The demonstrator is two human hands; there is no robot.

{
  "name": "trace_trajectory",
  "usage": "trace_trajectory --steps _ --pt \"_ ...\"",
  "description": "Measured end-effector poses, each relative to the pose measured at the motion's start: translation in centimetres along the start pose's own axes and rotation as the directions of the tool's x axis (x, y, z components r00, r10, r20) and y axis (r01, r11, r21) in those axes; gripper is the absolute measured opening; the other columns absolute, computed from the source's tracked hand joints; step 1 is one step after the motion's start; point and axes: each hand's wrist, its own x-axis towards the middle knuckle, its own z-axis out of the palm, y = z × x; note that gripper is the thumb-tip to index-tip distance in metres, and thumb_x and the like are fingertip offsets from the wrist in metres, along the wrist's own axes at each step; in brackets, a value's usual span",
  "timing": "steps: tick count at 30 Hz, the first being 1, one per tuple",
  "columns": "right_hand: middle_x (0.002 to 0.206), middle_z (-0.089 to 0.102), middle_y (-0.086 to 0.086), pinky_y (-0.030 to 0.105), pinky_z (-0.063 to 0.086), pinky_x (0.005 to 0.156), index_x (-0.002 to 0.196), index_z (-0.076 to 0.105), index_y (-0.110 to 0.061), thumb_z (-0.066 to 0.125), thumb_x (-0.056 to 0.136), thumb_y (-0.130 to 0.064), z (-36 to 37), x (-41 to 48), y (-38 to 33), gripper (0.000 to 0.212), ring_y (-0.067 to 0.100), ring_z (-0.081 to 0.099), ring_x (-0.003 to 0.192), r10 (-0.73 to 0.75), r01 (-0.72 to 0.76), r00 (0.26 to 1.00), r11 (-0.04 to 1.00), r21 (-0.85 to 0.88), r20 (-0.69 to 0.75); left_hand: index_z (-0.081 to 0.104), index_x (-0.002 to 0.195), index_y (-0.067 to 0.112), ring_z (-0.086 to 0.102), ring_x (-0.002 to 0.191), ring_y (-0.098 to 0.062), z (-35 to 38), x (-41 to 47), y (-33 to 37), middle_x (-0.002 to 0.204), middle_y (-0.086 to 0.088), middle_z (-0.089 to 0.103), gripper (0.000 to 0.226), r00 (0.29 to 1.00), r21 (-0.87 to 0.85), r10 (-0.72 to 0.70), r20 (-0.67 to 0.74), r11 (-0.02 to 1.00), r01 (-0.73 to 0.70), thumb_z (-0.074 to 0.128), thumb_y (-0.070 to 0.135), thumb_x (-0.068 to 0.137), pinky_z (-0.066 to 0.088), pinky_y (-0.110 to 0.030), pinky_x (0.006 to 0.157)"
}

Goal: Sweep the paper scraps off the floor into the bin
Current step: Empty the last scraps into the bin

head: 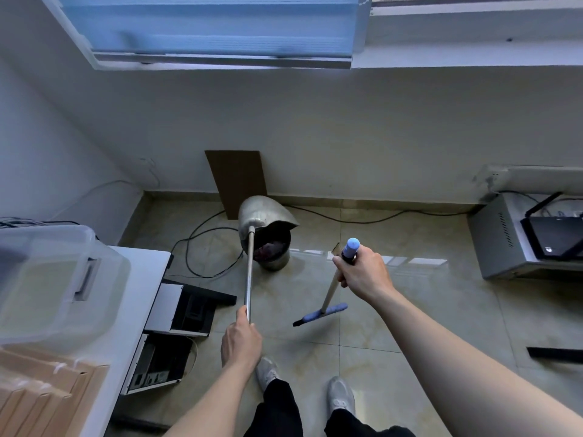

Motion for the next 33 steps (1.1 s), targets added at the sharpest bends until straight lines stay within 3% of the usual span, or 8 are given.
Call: trace_trajectory --steps 5,10,12,13,16,23,26,33 --pt "0.064 0.074 -0.002 0.039 0.060 0.078 0.087 0.062 -0.017 0.059 0.095 -0.040 -0.5 -1.0 -0.6 0.024 0.015 0.073 0.068 -0.002 0.002 1.000 1.000 0.000 -0.007 0.046 0.139 0.021 0.060 0.105 -0.030 -1.8 -0.2 0.9 0.120 -0.009 0.065 0.044 1.000 -0.184 -0.006 -0.012 0.983 0.004 0.050 0.021 0.095 0.049 -0.036 0.083" --pt "0.074 0.075 0.000 0.041 0.060 0.082 0.080 0.056 -0.024 0.057 0.090 -0.044 -2.0 -1.9 -1.3 0.022 0.023 0.074 0.077 -0.007 0.007 1.000 1.000 0.012 -0.013 0.052 0.133 0.022 0.062 0.093 -0.029 -5.1 0.4 4.7 0.116 -0.009 0.065 0.043 0.999 -0.395 -0.045 0.029 0.917 0.053 0.052 0.023 0.090 0.050 -0.038 0.075" --pt "0.079 0.075 0.001 0.040 0.060 0.082 0.077 0.053 -0.025 0.055 0.090 -0.045 -3.0 -2.1 -1.1 0.024 0.026 0.073 0.080 -0.008 0.008 1.000 1.000 0.005 -0.019 0.053 0.125 0.022 0.056 0.061 -0.022 -6.2 0.2 7.1 0.090 -0.014 0.065 0.036 0.990 -0.593 -0.069 0.127 0.795 0.131 0.050 0.019 0.089 0.050 -0.038 0.051" --pt "0.080 0.075 0.001 0.039 0.059 0.082 0.077 0.053 -0.025 0.055 0.091 -0.044 -3.6 -2.2 -1.1 0.024 0.027 0.073 0.081 -0.009 0.009 1.000 1.000 0.005 -0.025 0.054 0.119 0.018 0.047 0.048 -0.016 -6.7 -0.1 8.3 0.075 -0.013 0.058 0.029 0.983 -0.682 -0.062 0.176 0.712 0.167 0.049 0.013 0.091 0.041 -0.029 0.039" --pt "0.086 0.075 0.004 0.036 0.055 0.080 0.079 0.055 -0.023 0.057 0.093 -0.044 -5.6 -2.1 -0.6 0.025 0.031 0.069 0.088 -0.009 0.009 0.999 1.000 -0.004 -0.050 0.053 0.093 0.009 0.033 0.033 -0.004 -8.3 -1.2 12.1 0.062 -0.003 0.041 0.009 0.951 -0.818 -0.042 0.306 0.499 0.285 0.047 0.004 0.097 0.023 -0.012 0.031" --pt "0.088 0.063 0.004 0.033 0.044 0.075 0.092 0.060 -0.021 0.059 0.096 -0.039 -10.1 -1.6 1.9 0.018 0.035 0.065 0.099 0.014 -0.013 0.994 1.000 0.008 -0.105 0.044 0.079 0.007 0.033 0.029 -0.001 -9.0 -2.2 18.5 0.056 0.001 0.037 0.022 0.777 -0.766 0.066 0.626 0.238 0.597 0.037 0.006 0.100 0.027 -0.010 0.026" --pt "0.087 0.062 0.004 0.033 0.041 0.073 0.092 0.060 -0.018 0.060 0.097 -0.038 -12.2 -0.9 3.0 0.020 0.035 0.065 0.100 0.018 -0.015 0.991 1.000 0.024 -0.135 0.042 0.075 0.009 0.036 0.028 -0.003 -8.6 -2.0 20.9 0.049 0.000 0.039 0.025 0.712 -0.716 0.104 0.695 0.201 0.669 0.035 0.007 0.099 0.031 -0.011 0.026" --pt "0.084 0.065 0.004 0.032 0.039 0.071 0.096 0.066 -0.010 0.063 0.097 -0.038 -15.5 2.5 5.2 0.028 0.030 0.060 0.088 0.057 -0.039 0.977 0.995 0.088 -0.208 0.043 0.068 0.010 0.041 0.031 -0.006 -7.2 0.9 26.2 0.052 -0.001 0.042 0.027 0.648 -0.659 0.123 0.752 0.172 0.732 0.035 0.003 0.093 0.036 -0.012 0.028"
